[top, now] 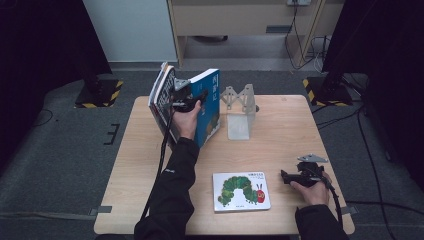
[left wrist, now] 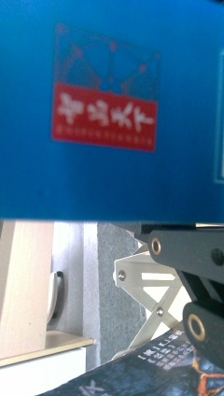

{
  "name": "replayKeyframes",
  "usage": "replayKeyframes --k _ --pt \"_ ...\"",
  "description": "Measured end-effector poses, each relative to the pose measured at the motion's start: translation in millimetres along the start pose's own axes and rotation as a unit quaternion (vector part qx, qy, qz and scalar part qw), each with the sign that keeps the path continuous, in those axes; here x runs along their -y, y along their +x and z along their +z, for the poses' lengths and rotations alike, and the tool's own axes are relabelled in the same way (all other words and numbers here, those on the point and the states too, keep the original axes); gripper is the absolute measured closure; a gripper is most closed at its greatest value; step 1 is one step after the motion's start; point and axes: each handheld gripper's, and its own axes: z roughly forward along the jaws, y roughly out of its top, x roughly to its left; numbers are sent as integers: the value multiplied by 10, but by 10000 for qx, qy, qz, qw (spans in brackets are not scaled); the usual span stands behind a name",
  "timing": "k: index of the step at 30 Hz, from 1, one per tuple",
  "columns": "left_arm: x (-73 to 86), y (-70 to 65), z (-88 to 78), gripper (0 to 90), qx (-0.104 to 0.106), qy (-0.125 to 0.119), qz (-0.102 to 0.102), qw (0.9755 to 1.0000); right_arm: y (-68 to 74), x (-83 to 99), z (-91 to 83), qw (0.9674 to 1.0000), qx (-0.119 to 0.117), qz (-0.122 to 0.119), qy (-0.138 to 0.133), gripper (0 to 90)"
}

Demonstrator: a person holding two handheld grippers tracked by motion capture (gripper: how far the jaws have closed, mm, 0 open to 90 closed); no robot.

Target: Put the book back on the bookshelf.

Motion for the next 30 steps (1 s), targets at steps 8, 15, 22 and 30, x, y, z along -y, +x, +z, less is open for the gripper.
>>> replayKeyframes --k 8,15,22,30 --pt "52 -5 4 600 43 -17 6 10000 0 0 0 10000 2 1 0 4" --pt "122 -65 -47 581 -10 -85 85 9999 1 0 0 10000 5 3 0 4" --pt "165 -209 -155 577 27 32 356 9994 4 0 1 10000 9 10 0 4" --pt "223 -279 -260 580 24 119 442 9989 6 0 1 10000 18 16 -1 4"
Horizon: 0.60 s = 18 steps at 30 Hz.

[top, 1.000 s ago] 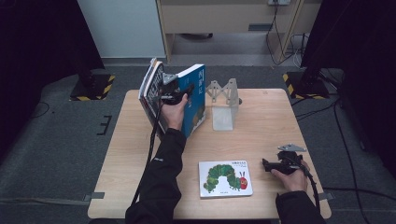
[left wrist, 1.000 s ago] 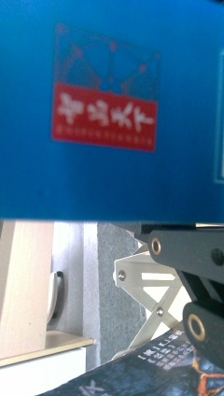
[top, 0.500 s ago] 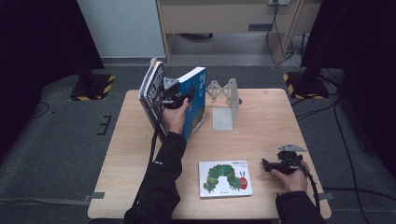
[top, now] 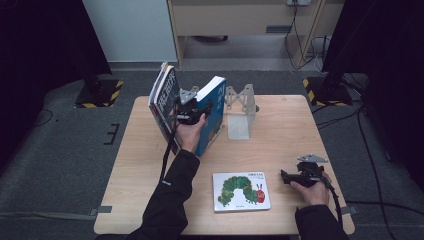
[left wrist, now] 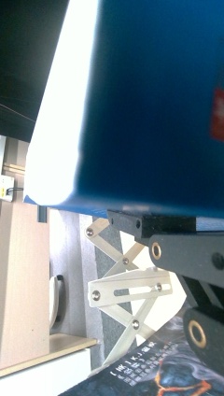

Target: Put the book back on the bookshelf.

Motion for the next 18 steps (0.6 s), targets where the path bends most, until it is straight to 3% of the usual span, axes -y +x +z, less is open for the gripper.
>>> replayKeyframes --k 10,18 --pt "69 -47 -139 583 -28 121 162 9998 2 0 0 10000 3 4 2 4" --pt "197 3 -257 584 21 70 45 10000 3 -1 -1 10000 -3 2 8 4"
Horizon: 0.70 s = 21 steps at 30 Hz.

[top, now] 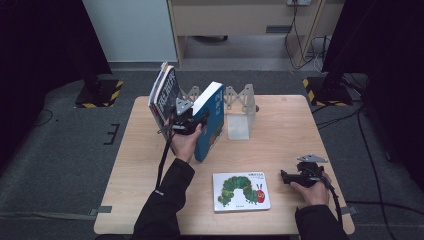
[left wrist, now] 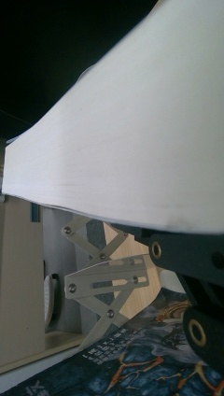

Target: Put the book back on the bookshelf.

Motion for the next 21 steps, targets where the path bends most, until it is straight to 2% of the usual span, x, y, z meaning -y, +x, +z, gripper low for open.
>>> replayKeyframes --k 3,5,8,10,14,18,21 --pt "30 4 -17 586 71 -32 -76 9999 1 0 0 10000 2 -2 0 4" --pt "34 -39 -21 587 -17 -47 38 10000 2 1 0 10000 3 3 1 4" --pt "36 -45 -28 588 -79 -57 48 9999 3 1 -1 10000 5 -8 3 4" --pt "36 -26 -31 589 -145 -78 -7 9999 3 1 0 10000 11 -8 -5 4" --pt "60 -10 -19 592 -362 -266 -174 9988 7 2 0 10000 12 8 -3 4" --pt "54 7 21 592 -261 -288 -241 9990 6 1 0 10000 11 3 -1 3" --pt "50 -31 64 592 -228 -318 -192 9990 5 1 -1 10000 6 1 6 4"
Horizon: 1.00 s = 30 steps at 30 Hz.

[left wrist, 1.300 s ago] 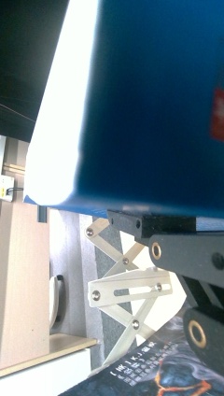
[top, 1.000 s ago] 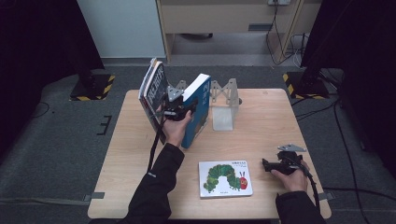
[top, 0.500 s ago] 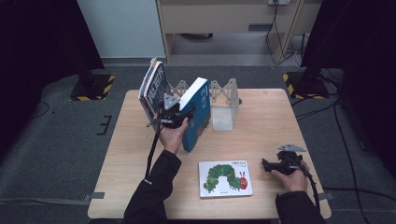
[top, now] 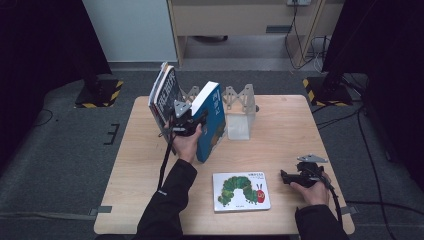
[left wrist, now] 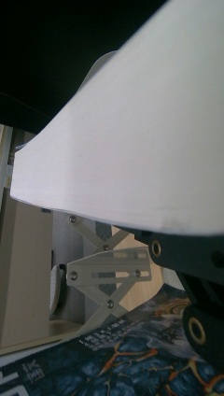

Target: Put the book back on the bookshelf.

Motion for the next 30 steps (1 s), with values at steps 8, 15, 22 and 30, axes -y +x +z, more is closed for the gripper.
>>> replayKeyframes --k 8,15,22,30 --pt "-65 27 97 595 -85 0 -59 9999 0 0 1 10000 1 -2 -3 3" --pt "-127 9 158 596 -102 3 11 9999 0 -2 2 10000 -8 -6 0 3" --pt "-78 -19 106 594 -54 -22 84 9999 0 -3 3 10000 -9 -9 -1 3" --pt "-7 -9 -53 597 -169 -40 345 9993 0 -3 3 10000 -11 -7 0 3"
